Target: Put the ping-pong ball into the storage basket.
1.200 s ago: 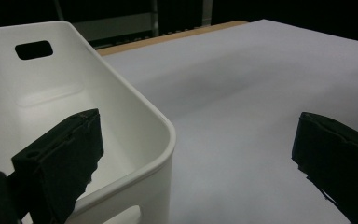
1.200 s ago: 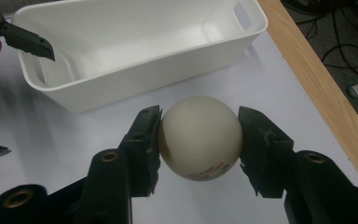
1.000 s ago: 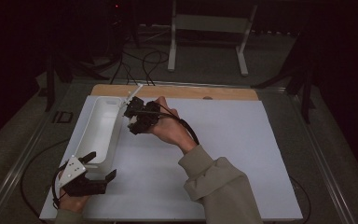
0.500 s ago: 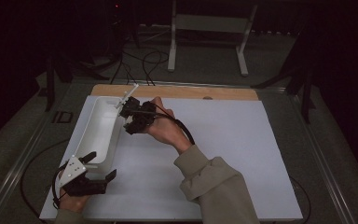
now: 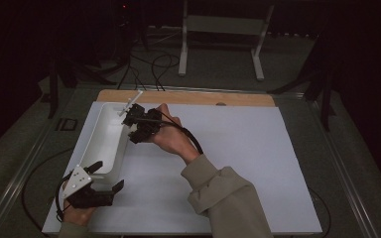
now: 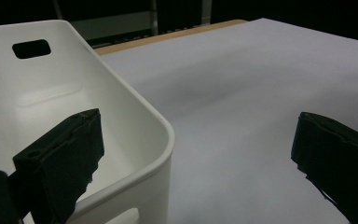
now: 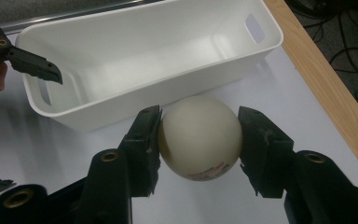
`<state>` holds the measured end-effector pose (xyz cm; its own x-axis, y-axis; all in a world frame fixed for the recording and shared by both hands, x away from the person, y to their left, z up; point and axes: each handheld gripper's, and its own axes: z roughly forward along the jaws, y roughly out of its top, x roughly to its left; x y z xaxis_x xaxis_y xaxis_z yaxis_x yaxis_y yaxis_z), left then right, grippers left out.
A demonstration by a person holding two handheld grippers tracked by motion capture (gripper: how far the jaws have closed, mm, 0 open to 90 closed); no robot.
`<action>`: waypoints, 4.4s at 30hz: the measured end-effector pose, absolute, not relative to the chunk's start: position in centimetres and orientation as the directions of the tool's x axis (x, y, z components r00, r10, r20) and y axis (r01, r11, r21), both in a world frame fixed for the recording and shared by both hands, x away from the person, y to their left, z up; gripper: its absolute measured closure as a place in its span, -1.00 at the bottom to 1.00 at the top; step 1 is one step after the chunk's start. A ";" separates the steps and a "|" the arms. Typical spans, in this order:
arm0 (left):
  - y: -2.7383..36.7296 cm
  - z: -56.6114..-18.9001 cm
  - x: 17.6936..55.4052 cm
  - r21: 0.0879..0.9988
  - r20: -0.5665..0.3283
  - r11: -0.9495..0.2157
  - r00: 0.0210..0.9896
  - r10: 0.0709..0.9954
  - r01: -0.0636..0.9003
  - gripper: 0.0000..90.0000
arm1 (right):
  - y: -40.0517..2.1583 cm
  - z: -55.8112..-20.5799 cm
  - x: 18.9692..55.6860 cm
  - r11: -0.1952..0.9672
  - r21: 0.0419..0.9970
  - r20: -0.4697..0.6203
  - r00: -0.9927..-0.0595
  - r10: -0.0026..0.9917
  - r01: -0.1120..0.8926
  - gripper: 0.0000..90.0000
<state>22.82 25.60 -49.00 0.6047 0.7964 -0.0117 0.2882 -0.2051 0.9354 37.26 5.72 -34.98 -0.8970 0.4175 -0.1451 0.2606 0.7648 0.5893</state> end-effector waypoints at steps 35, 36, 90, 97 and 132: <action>25.6 -49.0 22.8 0.935 -0.011 -0.206 0.603 0.797 0.289 -0.93 | 8.1 -35.4 37.7 0.752 0.601 -0.131 -0.895 0.427 0.271 0.12; 25.6 -49.0 22.8 0.935 -0.012 -0.205 0.603 0.797 0.289 -0.93 | 8.1 -35.5 37.8 0.751 0.601 -0.129 -0.894 0.429 0.273 0.12; 25.4 -49.0 23.0 0.934 -0.014 -0.202 0.595 0.803 0.295 -0.91 | 11.8 -36.6 38.6 0.741 0.607 -0.100 -0.897 0.430 0.287 0.12; 25.4 -49.0 23.2 0.933 -0.016 -0.204 0.599 0.801 0.297 -0.91 | 12.5 -36.9 38.4 0.738 0.611 -0.091 -0.901 0.424 0.285 0.12; 25.3 -49.1 23.3 0.932 -0.017 -0.205 0.601 0.799 0.299 -0.91 | 14.6 -37.9 37.9 0.748 0.605 -0.102 -0.905 0.412 0.272 0.12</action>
